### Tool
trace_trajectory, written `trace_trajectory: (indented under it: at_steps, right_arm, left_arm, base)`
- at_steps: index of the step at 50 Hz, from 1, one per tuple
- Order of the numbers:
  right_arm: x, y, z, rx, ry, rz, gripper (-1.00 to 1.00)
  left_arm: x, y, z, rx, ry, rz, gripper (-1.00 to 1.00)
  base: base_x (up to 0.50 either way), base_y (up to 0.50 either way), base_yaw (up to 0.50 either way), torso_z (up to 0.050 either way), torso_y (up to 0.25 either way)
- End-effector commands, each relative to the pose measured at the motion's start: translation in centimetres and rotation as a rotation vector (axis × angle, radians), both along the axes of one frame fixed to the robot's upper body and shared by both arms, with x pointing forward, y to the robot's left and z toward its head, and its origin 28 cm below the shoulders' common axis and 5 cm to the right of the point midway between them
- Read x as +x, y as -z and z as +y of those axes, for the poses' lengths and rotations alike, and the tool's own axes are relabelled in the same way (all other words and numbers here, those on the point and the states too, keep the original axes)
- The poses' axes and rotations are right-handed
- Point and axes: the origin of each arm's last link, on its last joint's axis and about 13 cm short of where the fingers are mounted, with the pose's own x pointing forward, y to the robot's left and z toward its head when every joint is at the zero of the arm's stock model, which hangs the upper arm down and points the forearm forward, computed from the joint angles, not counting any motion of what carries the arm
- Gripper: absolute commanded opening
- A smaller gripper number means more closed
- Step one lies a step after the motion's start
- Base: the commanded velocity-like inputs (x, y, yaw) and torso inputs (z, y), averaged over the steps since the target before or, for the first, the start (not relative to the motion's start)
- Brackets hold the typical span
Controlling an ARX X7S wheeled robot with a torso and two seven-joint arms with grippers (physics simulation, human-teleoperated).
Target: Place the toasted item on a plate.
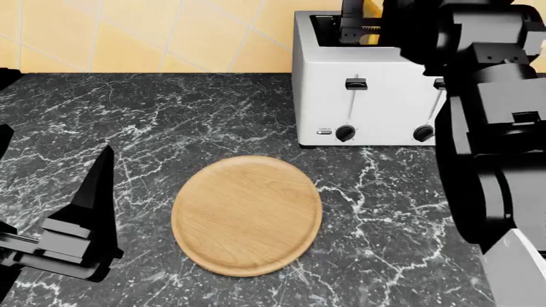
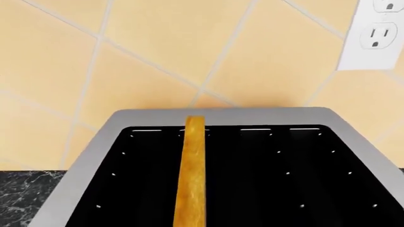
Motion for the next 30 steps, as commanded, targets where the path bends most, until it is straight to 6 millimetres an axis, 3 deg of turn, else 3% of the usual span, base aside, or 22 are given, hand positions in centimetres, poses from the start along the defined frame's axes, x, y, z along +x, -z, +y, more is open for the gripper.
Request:
trace_trajectory:
  at_steps: [1,30]
  right_arm:
    - [0.1,0.7,-0.1,0.007,-0.012,0.018,1.0]
    - [0.3,1.8,0.5,0.011,-0.038,0.038,1.0]
  left_arm:
    - [0.0,0.1,0.0,0.001,0.002,0.001,1.0]
    - [0.0,0.1,-0.2,0.0,0.003,0.008,1.0]
  base:
    - [0.0,0.0,0.0,0.0,0.0]
    - [0.0,0.0,0.0,0.0,0.0]
